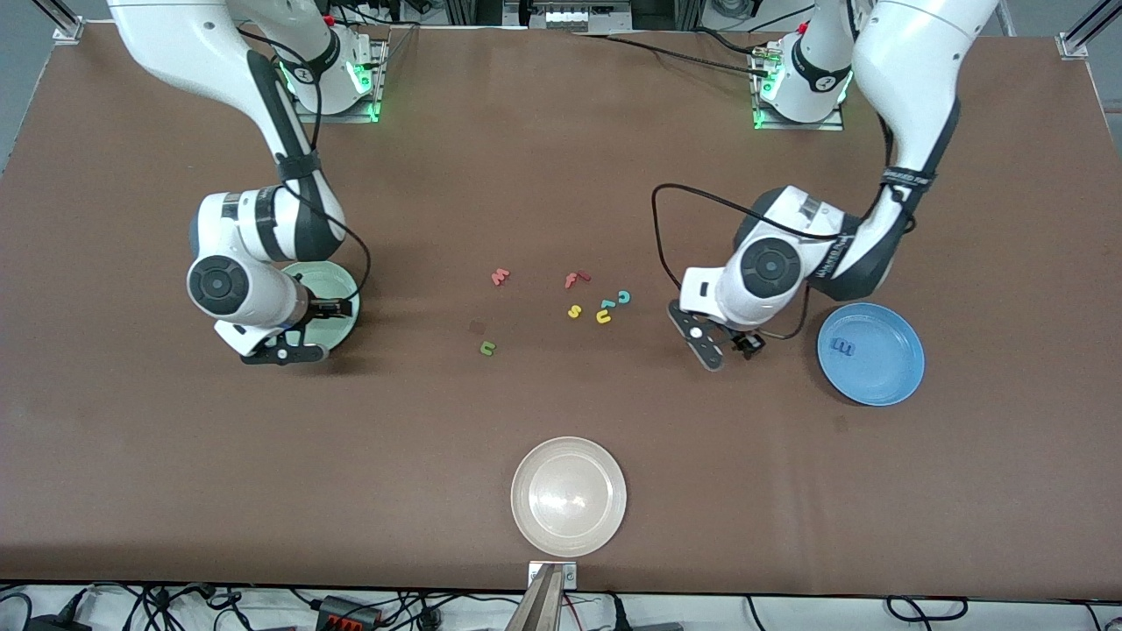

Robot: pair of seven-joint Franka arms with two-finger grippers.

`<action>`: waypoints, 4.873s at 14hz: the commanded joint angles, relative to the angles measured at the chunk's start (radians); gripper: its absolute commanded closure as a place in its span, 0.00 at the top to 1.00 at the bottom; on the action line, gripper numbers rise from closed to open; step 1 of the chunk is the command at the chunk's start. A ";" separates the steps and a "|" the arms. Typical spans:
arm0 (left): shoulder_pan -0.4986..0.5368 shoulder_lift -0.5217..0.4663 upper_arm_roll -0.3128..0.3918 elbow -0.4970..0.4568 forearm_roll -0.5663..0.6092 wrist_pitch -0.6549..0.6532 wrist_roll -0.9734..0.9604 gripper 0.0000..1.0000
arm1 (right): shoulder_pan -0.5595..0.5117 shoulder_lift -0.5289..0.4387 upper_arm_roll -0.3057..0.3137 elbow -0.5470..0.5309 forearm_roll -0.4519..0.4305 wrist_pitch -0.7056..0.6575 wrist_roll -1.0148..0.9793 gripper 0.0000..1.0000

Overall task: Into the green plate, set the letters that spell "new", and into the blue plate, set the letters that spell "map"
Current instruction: 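Grasp cyan p with the left gripper while the right gripper grasps green u, then place p on the blue plate while the right gripper places u on green, then grasp yellow d with the left gripper while the right gripper reaches pink m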

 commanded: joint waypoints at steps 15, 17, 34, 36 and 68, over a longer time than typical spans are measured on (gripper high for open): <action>0.013 0.133 0.011 -0.037 0.108 0.253 0.374 0.60 | 0.114 0.292 0.189 0.321 0.015 0.210 -0.307 0.69; 0.013 0.128 0.009 -0.037 0.108 0.253 0.375 0.46 | 0.125 0.304 0.194 0.321 0.013 0.211 -0.304 0.69; 0.341 0.026 0.011 0.098 0.091 -0.081 0.051 0.09 | 0.145 0.335 0.194 0.321 -0.002 0.270 -0.314 0.00; 0.392 0.023 0.011 0.080 0.093 -0.112 -0.083 0.09 | 0.137 0.297 0.185 0.306 0.004 0.216 -0.301 0.00; 0.426 0.032 -0.325 -0.256 0.106 0.234 -1.376 1.00 | -0.089 -0.118 0.133 -0.007 0.015 -0.152 0.024 1.00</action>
